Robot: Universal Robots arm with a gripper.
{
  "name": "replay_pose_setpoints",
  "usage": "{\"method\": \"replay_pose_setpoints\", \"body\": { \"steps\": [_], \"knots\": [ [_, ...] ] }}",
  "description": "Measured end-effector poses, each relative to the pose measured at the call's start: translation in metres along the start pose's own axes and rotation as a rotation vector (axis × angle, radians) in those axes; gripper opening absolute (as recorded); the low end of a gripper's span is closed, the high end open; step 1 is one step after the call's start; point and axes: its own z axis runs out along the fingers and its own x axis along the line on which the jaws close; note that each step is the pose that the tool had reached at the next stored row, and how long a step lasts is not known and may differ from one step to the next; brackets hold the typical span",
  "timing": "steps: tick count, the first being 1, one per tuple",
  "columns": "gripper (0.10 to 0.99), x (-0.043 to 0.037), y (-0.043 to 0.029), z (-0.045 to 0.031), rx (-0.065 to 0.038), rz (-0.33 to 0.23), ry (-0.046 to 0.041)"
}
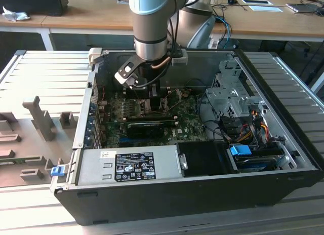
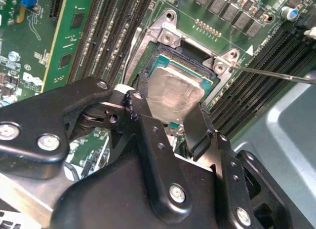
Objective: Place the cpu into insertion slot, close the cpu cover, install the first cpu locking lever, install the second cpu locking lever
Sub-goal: 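Place the cpu into insertion slot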
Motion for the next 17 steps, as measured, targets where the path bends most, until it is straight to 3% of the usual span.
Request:
{"method": "replay_pose_setpoints", "body": {
  "steps": [7,14,16,17],
  "knots": [
    [0.529,0.001,-0.0006,0.0069,0.0,0.001,-0.0016],
    [0.541,0.001,-0.0007,0.0072,0.0,0.001,-0.0017],
    [0.663,0.001,-0.0007,0.0072,0.0,0.001,-0.0017],
    [0.663,0.001,-0.0006,0.0061,0.0,0.001,-0.0016]
  ]
}}
